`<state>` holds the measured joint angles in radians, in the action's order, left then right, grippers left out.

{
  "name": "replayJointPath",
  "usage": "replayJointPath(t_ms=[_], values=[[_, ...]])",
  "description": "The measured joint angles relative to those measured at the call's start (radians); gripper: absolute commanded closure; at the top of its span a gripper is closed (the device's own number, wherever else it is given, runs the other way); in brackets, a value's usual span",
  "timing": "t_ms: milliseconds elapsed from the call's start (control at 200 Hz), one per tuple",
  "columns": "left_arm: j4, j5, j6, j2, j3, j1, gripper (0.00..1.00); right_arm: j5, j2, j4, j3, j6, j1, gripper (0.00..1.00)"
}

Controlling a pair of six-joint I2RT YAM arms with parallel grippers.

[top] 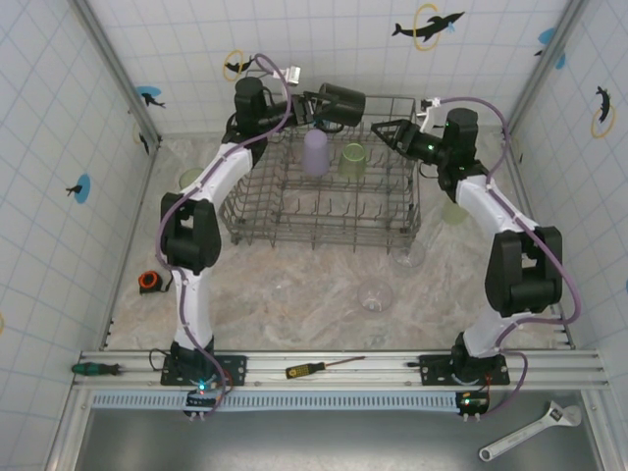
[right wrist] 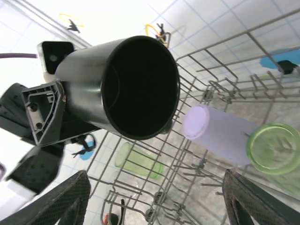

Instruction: Load the cups into the dish rack

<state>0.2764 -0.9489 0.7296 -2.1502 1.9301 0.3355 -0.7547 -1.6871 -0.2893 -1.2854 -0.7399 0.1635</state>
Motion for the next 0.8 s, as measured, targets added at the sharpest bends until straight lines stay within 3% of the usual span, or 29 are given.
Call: replayJointPath(t_ms=[380, 525, 566, 801], values=[[-0.405, 0.264, -0.302, 0.267, -0.136, 0.004, 1.00, 0.182, 0.104, 0.310, 0.000, 0.200, 0.056, 0.12], [-0.529, 0.388, -0.392, 0.303, -0.136, 0.020, 1.00, 0.285, 0.146, 0.411, 0.000, 0.264, 0.106, 0.07], [-0.563, 0.420, -0.418, 0.305, -0.136, 0.029, 1.00, 0.311, 0.156, 0.430, 0.000, 0.276, 0.119, 0.01], [-0.777, 0.615, -0.551, 0.304, -0.132, 0.116, 1.00, 0.441, 0.190, 0.502, 0.028, 0.319, 0.158, 0.00]])
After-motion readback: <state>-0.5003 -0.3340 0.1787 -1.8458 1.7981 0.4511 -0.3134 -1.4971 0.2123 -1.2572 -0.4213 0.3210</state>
